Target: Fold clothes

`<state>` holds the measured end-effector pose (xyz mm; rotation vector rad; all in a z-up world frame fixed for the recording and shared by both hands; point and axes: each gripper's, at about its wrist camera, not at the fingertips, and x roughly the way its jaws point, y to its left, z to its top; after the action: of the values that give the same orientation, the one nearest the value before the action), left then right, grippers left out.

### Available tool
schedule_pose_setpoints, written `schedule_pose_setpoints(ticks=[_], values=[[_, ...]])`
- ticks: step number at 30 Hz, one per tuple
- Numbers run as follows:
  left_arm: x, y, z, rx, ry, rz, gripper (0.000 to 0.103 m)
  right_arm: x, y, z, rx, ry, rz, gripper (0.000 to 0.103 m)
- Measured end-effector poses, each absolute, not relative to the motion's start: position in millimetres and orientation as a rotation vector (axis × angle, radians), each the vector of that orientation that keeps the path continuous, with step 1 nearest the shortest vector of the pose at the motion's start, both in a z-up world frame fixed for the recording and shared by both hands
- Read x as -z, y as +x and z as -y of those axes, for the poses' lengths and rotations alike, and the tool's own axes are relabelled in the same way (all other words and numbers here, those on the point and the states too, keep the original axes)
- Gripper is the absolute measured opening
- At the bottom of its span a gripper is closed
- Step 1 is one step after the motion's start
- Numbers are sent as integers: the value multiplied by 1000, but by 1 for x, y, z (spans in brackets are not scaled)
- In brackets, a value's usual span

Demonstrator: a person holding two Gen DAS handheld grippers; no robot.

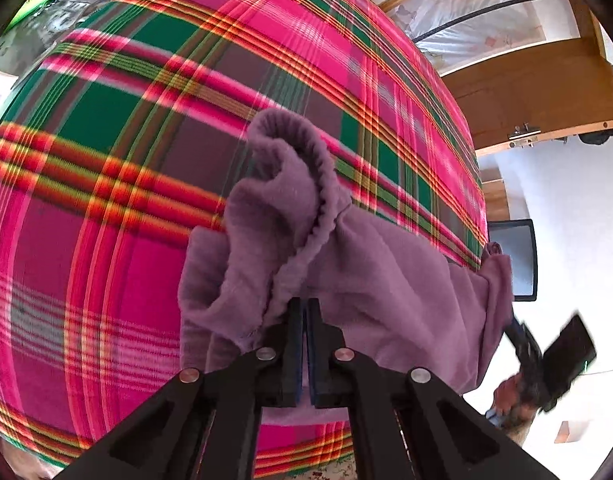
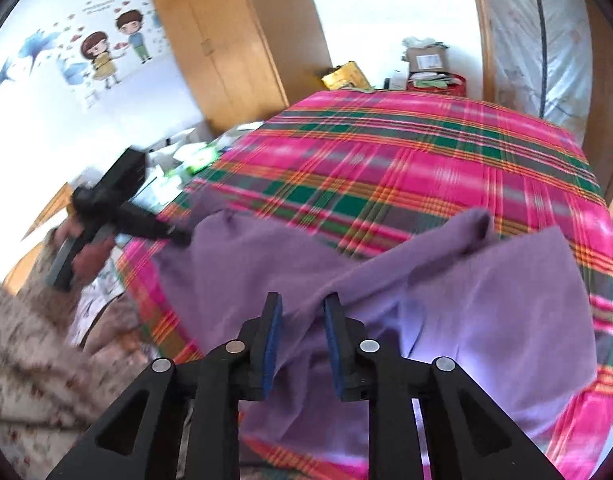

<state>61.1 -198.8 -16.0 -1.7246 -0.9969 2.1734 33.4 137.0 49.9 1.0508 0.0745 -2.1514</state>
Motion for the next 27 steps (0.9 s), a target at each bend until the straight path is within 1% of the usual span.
schedule_pose_setpoints(ticks=[7,16,20,22,23,24,26,27], values=[[13,75,208,-2162,-1725,1002,2,-31,-26,-122,2192,1137,-109,27],[9,68,195,-2181,-1750,932,2,-59,-38,-107,2208,1004,-136,28],[5,63,182,-2206,-1758,865,2,-32,-49,-90,2101,1123,-205,28],[0,62,178,-2224,-1757,841,3,-19,-48,-84,2015,1144,-196,32],[-4,59,178,-2234,-1753,828,5,-13,-48,-81,1968,1152,-189,43],[-9,59,180,-2256,-1745,815,9,-9,-47,-78,1946,1156,-188,47],[-22,58,188,-2318,-1715,802,13,-3,-42,-72,1939,1166,-225,47],[-31,57,194,-2367,-1680,815,18,0,-40,-70,1943,1170,-245,47]])
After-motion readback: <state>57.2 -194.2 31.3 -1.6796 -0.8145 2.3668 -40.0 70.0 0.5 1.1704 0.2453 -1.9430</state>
